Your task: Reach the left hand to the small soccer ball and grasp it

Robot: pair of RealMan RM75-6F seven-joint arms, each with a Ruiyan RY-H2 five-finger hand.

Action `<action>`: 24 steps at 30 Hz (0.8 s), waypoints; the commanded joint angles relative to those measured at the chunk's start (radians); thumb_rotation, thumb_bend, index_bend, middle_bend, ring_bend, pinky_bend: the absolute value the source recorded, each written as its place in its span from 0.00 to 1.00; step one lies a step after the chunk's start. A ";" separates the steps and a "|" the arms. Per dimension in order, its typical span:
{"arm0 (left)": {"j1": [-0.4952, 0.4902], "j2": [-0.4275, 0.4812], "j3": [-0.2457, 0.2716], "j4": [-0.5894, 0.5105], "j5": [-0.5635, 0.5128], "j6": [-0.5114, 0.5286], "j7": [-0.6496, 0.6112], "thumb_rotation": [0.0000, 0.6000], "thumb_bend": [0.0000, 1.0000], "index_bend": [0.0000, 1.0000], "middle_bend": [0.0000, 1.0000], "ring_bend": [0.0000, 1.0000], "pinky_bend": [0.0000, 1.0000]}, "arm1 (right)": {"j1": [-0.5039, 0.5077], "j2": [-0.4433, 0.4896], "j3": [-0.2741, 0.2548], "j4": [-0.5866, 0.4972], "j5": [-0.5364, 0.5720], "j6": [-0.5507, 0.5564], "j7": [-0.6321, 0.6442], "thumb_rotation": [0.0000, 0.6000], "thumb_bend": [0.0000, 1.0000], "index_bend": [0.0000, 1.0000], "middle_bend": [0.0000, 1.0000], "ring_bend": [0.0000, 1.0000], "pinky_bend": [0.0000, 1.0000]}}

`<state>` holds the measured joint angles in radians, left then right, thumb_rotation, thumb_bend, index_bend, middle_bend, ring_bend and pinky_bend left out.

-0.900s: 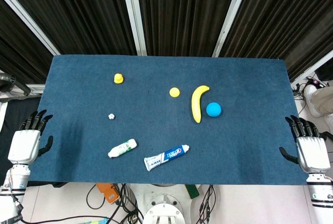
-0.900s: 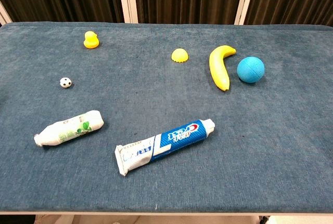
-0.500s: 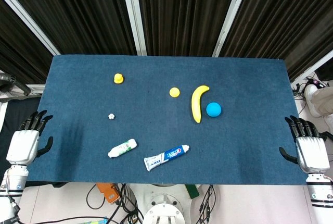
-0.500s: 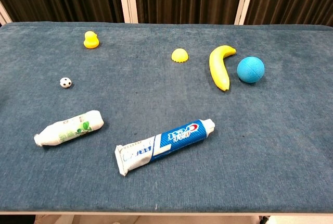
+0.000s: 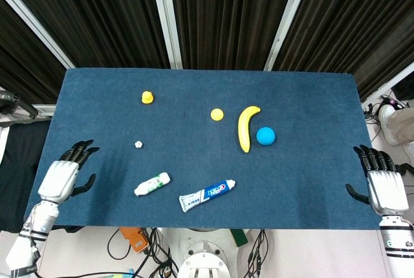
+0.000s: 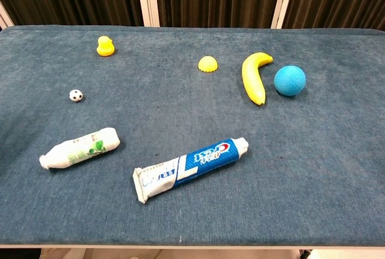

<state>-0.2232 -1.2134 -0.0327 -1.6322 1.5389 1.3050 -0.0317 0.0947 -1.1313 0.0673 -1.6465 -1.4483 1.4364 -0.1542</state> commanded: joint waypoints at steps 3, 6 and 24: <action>-0.135 -0.054 -0.061 -0.052 -0.056 -0.171 -0.003 1.00 0.36 0.16 0.05 0.04 0.20 | 0.000 0.003 0.001 0.000 0.003 -0.002 0.006 1.00 0.35 0.16 0.16 0.15 0.14; -0.179 -0.101 -0.090 -0.012 -0.068 -0.204 -0.068 1.00 0.36 0.18 0.05 0.04 0.20 | -0.001 0.004 0.002 0.000 0.005 -0.001 0.010 1.00 0.35 0.16 0.16 0.15 0.14; -0.346 -0.266 -0.130 0.348 -0.103 -0.346 -0.322 1.00 0.26 0.26 0.05 0.04 0.19 | -0.015 -0.001 0.001 -0.006 0.008 0.021 -0.008 1.00 0.35 0.16 0.16 0.15 0.13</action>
<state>-0.5506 -1.4630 -0.1633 -1.3121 1.4438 0.9791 -0.3358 0.0793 -1.1324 0.0678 -1.6529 -1.4404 1.4569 -0.1618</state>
